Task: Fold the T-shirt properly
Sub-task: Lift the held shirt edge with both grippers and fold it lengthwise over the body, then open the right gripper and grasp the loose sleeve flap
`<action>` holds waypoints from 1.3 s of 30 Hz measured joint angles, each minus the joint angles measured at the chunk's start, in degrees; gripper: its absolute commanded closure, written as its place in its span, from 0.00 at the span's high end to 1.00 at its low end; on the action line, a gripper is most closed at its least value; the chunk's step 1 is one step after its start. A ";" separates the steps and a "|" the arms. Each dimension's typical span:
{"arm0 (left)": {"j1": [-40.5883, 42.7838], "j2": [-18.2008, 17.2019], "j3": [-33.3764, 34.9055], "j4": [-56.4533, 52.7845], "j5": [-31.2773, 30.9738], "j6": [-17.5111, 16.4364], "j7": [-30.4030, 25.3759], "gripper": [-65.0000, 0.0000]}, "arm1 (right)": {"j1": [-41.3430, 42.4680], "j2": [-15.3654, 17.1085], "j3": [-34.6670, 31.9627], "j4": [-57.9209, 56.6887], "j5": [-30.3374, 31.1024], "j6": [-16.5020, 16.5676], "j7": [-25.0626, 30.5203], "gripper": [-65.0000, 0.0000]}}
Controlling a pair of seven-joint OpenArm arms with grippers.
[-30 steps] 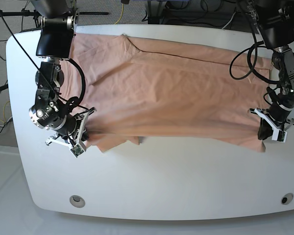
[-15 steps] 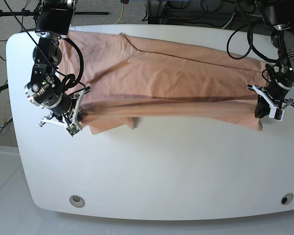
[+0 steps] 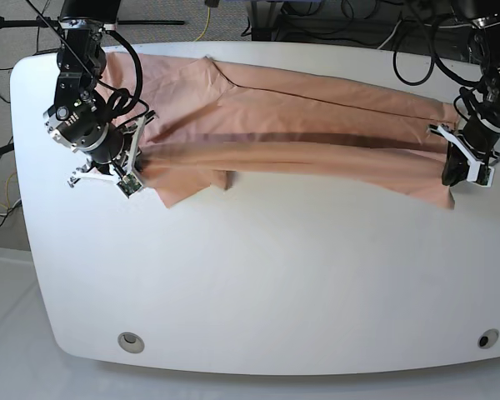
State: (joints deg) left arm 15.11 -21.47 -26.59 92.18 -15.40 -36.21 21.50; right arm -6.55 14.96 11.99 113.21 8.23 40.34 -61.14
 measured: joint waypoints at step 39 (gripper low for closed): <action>4.22 -1.11 -2.49 0.33 1.20 0.13 1.20 0.23 | -4.33 -0.02 2.16 -1.97 -0.15 -0.09 -2.47 0.57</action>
State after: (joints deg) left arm 19.33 -22.59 -29.08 92.51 -14.20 -36.07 22.70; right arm -10.87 14.94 14.15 111.24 8.08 40.25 -63.61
